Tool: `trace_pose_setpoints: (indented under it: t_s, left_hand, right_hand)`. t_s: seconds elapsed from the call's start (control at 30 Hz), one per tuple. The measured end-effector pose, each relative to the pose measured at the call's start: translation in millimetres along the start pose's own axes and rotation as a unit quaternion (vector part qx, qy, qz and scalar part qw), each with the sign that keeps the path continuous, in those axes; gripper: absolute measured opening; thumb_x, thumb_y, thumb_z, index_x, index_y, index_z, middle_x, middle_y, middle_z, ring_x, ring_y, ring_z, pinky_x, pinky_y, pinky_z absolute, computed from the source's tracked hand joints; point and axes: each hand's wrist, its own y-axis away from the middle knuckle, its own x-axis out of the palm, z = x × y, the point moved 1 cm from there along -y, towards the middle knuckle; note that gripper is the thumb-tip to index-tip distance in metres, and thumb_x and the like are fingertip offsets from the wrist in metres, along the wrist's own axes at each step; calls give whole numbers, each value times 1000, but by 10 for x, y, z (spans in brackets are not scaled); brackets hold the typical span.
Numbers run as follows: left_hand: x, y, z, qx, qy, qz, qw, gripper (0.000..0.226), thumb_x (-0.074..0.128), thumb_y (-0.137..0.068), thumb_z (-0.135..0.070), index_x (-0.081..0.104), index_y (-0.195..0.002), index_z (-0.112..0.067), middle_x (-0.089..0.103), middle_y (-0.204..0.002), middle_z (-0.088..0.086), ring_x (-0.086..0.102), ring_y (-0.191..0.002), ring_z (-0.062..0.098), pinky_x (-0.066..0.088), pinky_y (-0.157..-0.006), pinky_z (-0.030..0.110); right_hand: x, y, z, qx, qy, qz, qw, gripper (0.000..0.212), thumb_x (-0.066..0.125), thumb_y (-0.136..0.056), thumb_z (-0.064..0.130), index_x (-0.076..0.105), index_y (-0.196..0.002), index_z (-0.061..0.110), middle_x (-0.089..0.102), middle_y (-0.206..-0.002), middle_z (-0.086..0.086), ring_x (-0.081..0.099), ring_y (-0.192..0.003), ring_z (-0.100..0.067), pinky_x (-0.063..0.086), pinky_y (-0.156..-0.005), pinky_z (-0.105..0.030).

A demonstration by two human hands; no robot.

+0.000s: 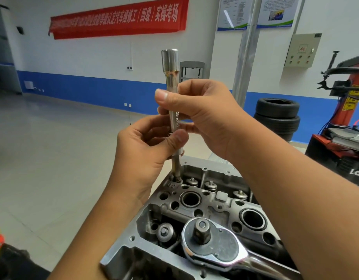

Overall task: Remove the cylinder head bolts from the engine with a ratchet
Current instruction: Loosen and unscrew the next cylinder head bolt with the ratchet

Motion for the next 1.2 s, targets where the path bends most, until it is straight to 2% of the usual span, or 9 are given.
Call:
trace_pose_setpoints:
  t_s: [0.2,0.3,0.47,0.53,0.73,0.87,1.03,1.1,1.2]
  left_hand:
    - [27,18,-29,-58,54,47,996,25,59,-95,-35,81,-99,-23,76,-96,17,75,-85,36,62,-72,38]
    - [25,15,-35,-41,41,32,998,20,63,-96,-30,81,-99,-21,76,-90,13,75,-80,32,61,-68,35]
    - [-10,1,-29,-13,21,-4,1000,31,84,-66,-39,83,-95,-28,78,-90,10,76,-79,29,60,-68,34]
    - [-10,-1,-17,-19,21,-3,1000,30,83,-70,-40,83,-98,-28,77,-90,10,76,-80,30,60,-69,34]
    - [15,4,-32,-56,54,24,997,27,57,-93,-34,81,-100,-23,77,-96,14,75,-83,31,62,-67,37]
    - [-13,-4,-34,-28,36,-6,999,16,72,-84,-30,79,-94,-20,76,-90,12,76,-80,30,61,-65,36]
    - [-23,-21,-29,-19,29,-9,999,17,80,-74,-38,78,-84,-24,74,-86,11,75,-78,29,61,-66,36]
    - [-12,-18,-21,-38,43,19,998,17,67,-90,-34,81,-91,-25,77,-91,11,75,-81,30,61,-66,35]
    - [6,-9,-22,-64,60,44,995,27,55,-96,-30,81,-98,-27,77,-97,12,75,-84,31,62,-67,37]
  right_hand:
    - [36,11,20,6,-8,23,1000,20,70,-98,24,68,-91,6,79,-90,-10,67,-70,-18,49,-50,-24]
    - [66,8,20,10,-3,34,999,23,67,-100,26,71,-99,4,79,-93,-9,66,-75,-24,46,-56,-33]
    - [14,0,2,-11,37,-11,999,21,80,-89,28,68,-83,13,76,-98,-21,75,-92,-35,64,-78,-42]
    - [1,-2,-3,-16,52,-18,998,21,78,-90,28,68,-84,12,75,-98,-21,73,-95,-37,62,-83,-46]
    - [43,-4,-1,-10,13,-3,1000,17,64,-103,20,67,-95,6,74,-87,-12,65,-66,-11,53,-57,-23]
    - [43,-11,-1,2,17,11,1000,22,66,-101,26,71,-102,5,78,-90,-10,72,-79,-16,61,-70,-33]
    - [48,10,-11,-22,34,-9,999,19,79,-91,23,68,-83,9,75,-93,-22,70,-79,-24,63,-75,-46]
    - [40,10,-7,-22,25,-12,999,19,74,-95,20,68,-87,4,75,-93,-23,68,-73,-23,58,-59,-36]
    - [42,11,5,-3,7,-5,1000,23,66,-101,20,70,-99,-2,77,-89,-16,67,-66,-14,51,-52,-22]
